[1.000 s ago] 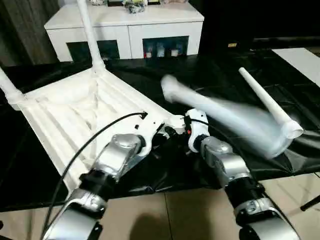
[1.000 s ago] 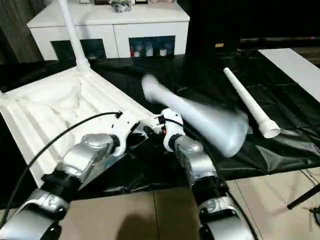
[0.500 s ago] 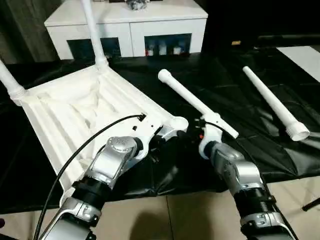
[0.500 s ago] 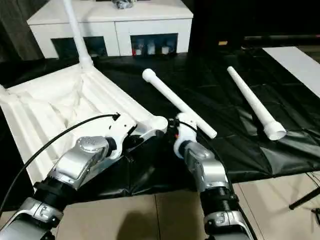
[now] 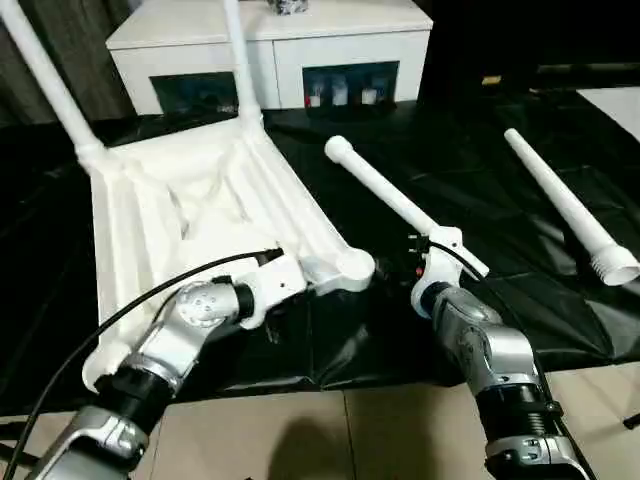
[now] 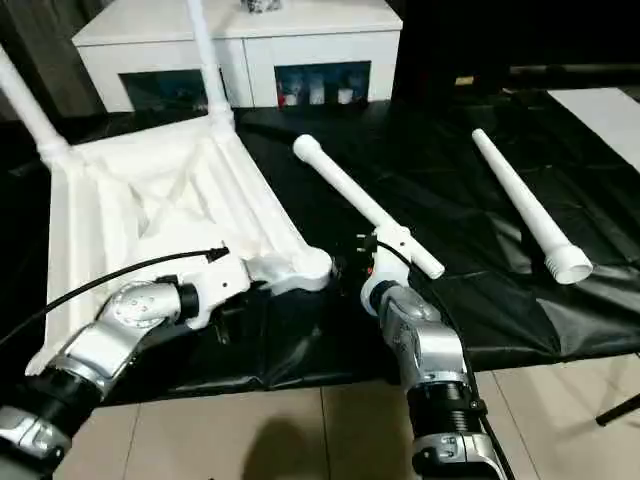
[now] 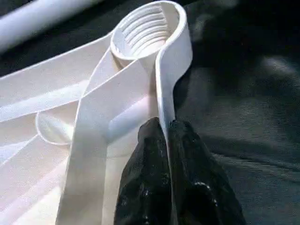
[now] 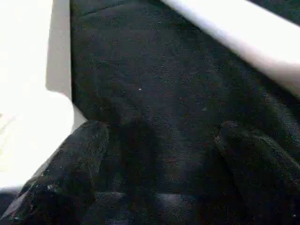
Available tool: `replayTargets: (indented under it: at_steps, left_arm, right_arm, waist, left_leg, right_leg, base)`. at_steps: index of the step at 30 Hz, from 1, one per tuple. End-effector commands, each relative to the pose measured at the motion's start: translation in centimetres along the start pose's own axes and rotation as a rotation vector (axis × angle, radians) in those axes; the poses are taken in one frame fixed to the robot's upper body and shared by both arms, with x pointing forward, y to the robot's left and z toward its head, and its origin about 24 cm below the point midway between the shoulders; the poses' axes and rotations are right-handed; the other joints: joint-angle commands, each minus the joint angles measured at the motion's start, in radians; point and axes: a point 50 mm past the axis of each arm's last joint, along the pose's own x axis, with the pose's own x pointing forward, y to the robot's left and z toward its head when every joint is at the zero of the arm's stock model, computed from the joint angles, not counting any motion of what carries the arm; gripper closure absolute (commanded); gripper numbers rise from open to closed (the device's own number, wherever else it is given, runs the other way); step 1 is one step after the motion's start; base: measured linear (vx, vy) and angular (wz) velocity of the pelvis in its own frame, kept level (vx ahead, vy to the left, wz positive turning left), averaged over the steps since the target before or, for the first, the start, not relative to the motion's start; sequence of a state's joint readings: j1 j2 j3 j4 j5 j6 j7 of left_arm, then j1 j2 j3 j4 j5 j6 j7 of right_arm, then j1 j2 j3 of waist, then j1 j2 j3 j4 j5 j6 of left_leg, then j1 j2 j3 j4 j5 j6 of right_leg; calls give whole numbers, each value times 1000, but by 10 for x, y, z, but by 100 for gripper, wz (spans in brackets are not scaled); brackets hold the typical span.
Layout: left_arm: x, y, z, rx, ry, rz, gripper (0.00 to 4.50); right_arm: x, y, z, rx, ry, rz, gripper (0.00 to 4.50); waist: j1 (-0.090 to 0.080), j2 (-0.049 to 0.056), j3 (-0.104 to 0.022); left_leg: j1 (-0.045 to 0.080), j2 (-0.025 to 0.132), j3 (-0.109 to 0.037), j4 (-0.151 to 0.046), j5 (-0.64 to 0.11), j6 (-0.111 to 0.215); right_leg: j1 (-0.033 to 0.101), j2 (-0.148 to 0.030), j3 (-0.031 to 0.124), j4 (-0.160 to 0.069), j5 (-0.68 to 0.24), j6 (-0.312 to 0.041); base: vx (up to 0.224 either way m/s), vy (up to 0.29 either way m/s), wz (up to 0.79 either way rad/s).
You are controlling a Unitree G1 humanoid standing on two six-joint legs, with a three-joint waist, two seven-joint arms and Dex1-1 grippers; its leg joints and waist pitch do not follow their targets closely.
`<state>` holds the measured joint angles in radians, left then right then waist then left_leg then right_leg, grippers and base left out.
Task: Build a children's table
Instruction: Insert table leg to table base
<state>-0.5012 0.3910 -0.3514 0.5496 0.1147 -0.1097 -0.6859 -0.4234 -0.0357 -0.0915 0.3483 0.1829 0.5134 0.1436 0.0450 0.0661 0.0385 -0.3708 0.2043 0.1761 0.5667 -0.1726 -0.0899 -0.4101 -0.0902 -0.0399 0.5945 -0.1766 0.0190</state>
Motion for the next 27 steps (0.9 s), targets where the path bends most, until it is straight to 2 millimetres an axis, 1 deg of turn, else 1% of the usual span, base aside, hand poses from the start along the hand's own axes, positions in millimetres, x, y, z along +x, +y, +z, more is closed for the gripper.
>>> replayTargets:
  at_steps: [1, 2, 3, 4, 5, 6, 7, 8, 9, 10, 11, 12, 13, 14, 15, 16, 17, 18, 19, 20, 21, 22, 23, 24, 25, 26, 27]
  left_arm:
    - [-9, 27, 6, 16, -20, 157, 402]
    - [-11, 33, 6, -16, -28, 172, 390]
    - [-12, 34, 5, -38, -34, 163, 389]
    - [-12, 34, 5, -56, -43, 146, 389]
    - [-12, 36, 6, -113, -73, 186, 384]
    - [-12, 36, 6, -113, -73, 186, 350]
    - [-12, 38, 7, -145, -95, 226, 350]
    - [-12, 40, 8, -176, -118, 271, 352]
    - [-13, 44, 9, -239, -152, 345, 352]
    - [-14, 48, 11, -294, -180, 400, 327]
    - [-14, 50, 12, -329, -196, 433, 309]
    - [-17, 58, 12, -473, -227, 571, 304]
    - [-18, 62, 10, -602, -215, 675, 306]
    - [-19, 64, 7, -688, -198, 738, 306]
    - [-21, 62, 9, -655, -170, 814, 306]
    - [-23, 62, 10, -647, -186, 855, 306]
    - [-26, 58, 11, -702, -234, 892, 306]
    - [-29, 56, 12, -732, -271, 913, 306]
    - [-31, 56, 13, -742, -283, 920, 306]
    - [-35, 54, 14, -749, -300, 942, 306]
    - [-37, 53, 14, -745, -305, 950, 306]
    - [-39, 50, 16, -701, -283, 949, 306]
    - [-41, 47, 17, -680, -267, 949, 306]
    - [-42, 39, 23, -731, -289, 925, 306]
    - [-42, 39, 24, -745, -297, 920, 306]
    - [-43, 36, 26, -774, -318, 904, 306]
    - [-44, 33, 27, -796, -341, 881, 306]
  right_arm:
    - [-3, -3, 4, 8, -15, -16, 20]
    - [-2, -5, 5, 4, -20, -23, 20]
    - [-2, -6, 6, 4, -22, -26, 20]
    - [-2, -7, 7, 4, -23, -29, 20]
    - [-1, -7, 9, 1, -28, -32, 20]
    - [-1, -7, 9, 1, -28, -32, 20]
    - [-1, -7, 10, -3, -34, -34, 20]
    - [-1, -7, 12, -3, -43, -39, 20]
    - [-2, -8, 15, 2, -58, -48, 20]
    - [-2, -9, 17, 6, -69, -55, 20]
    - [-3, -10, 18, 9, -76, -58, 20]
    - [-4, -13, 22, 15, -91, -81, 20]
    - [-4, -16, 26, 18, -104, -106, 20]
    - [-5, -18, 28, 20, -112, -123, 20]
    - [-5, -18, 37, -23, -139, -124, 20]
    - [-5, -17, 39, -55, -142, -125, 20]
    - [-6, -15, 44, -104, -157, -141, 20]
    - [-6, -14, 46, -130, -167, -144, 20]
    - [-6, -13, 47, -138, -171, -145, 20]
    - [-7, -10, 49, -171, -188, -152, 20]
    - [-7, -9, 51, -187, -200, -155, 20]
    - [-8, -4, 52, -207, -213, -134, 20]
    - [-9, 1, 52, -222, -228, -110, 20]
    - [-12, 11, 48, -243, -232, -49, 20]
    - [-12, 12, 47, -245, -231, -41, 20]
    - [-13, 16, 45, -251, -226, -22, 20]
    - [-13, 17, 41, -253, -213, -14, 20]
  waist:
    - [-3, 3, -65]
    - [-6, 1, -66]
    - [-10, -3, -69]
    - [-11, -2, -71]
    - [-8, 9, -73]
    - [-10, 2, -71]
    - [-9, 4, -72]
    - [-9, 3, -71]
    - [-9, 4, -71]
    - [-7, 6, -71]
    - [-6, 4, -71]
    - [-6, 3, -70]
    - [-8, 8, -69]
    - [-6, 5, -68]
    - [-5, 11, -67]
    - [-3, 14, -68]
    - [-4, 13, -67]
    - [-4, 22, -65]
    - [-3, 17, -66]
    - [-3, 15, -69]
    - [-4, 16, -69]
    - [-3, 17, -69]
    - [-4, 16, -70]
    - [-3, 18, -69]
    - [-3, 18, -69]
    - [0, 8, -66]
    - [0, -6, -65]
  left_leg:
    - [11, 4, 1, -61, -224, -40]
    - [8, 1, 1, -59, -204, -37]
    - [3, 0, 0, -56, -174, -29]
    - [2, 0, -1, -54, -161, -25]
    - [9, 0, 1, -49, -148, -16]
    - [8, -1, 3, -48, -148, -8]
    - [8, -1, 3, -48, -146, -4]
    - [7, -1, 4, -47, -147, 3]
    - [9, 1, 6, -45, -148, 9]
    - [10, 2, 4, -46, -151, 11]
    - [10, 2, 5, -45, -156, 14]
    - [10, 2, 6, -46, -168, 15]
    - [10, 3, 7, -44, -173, 10]
    - [13, 6, 7, -44, -187, 9]
    - [10, 4, 3, -46, -194, 16]
    - [10, 1, 2, -45, -196, 20]
    - [8, 3, 1, -45, -196, 19]
    - [4, 2, 0, -45, -190, 11]
    - [5, 4, 1, -43, -187, 11]
    - [3, 1, 2, -41, -177, 17]
    - [-1, -2, 2, -40, -168, 25]
    - [1, 0, 2, -41, -176, 28]
    - [0, 4, 0, -42, -178, 33]
    - [3, 5, 2, -40, -181, 34]
    - [3, 5, 2, -40, -181, 34]
    - [1, 8, 3, -43, -185, 38]
    - [1, 7, 5, -44, -194, 39]
  right_leg:
    - [51, -26, 24, -56, -70, -191]
    - [56, -26, 24, -53, -47, -196]
    - [62, -28, 24, -48, -15, -205]
    - [64, -28, 23, -47, 0, -208]
    - [58, -28, 23, -46, 21, -221]
    - [59, -25, 22, -46, 35, -233]
    - [60, -25, 22, -45, 40, -238]
    - [61, -25, 22, -45, 41, -243]
    - [60, -25, 22, -44, 44, -251]
    - [59, -26, 22, -45, 37, -253]
    - [59, -26, 21, -46, 26, -255]
    - [59, -25, 21, -47, 9, -254]
    - [60, -23, 21, -44, 13, -260]
    - [59, -24, 21, -47, 5, -264]
    - [61, -24, 17, -53, -32, -250]
    - [60, -24, 16, -57, -72, -231]
    - [59, -23, 16, -59, -78, -226]
    - [61, -24, 15, -58, -74, -223]
    - [60, -24, 15, -60, -69, -225]
    - [61, -23, 15, -57, -55, -226]
    - [61, -22, 14, -57, -55, -219]
    - [59, -22, 13, -58, -65, -216]
    - [60, -24, 13, -58, -76, -210]
    - [57, -24, 14, -58, -82, -206]
    - [57, -24, 14, -58, -82, -206]
    - [54, -23, 15, -61, -100, -207]
    - [51, -20, 15, -64, -123, -206]
  base:
    - [0, 0, 0]
    - [0, 0, 0]
    - [0, 0, 0]
    - [0, 0, 0]
    - [0, 0, 0]
    - [0, 0, 0]
    - [0, 0, 0]
    - [0, 0, 0]
    - [0, 0, 0]
    - [0, 0, 0]
    - [0, 0, 0]
    - [0, 0, 0]
    - [0, 0, 0]
    - [0, 0, 0]
    - [0, 0, 0]
    - [0, 0, 0]
    - [0, 0, 0]
    - [0, 0, 0]
    - [0, 0, 0]
    - [0, 0, 0]
    - [0, 0, 0]
    - [0, 0, 0]
    - [0, 0, 0]
    - [0, 0, 0]
    - [0, 0, 0]
    - [0, 0, 0]
    - [0, 0, 0]
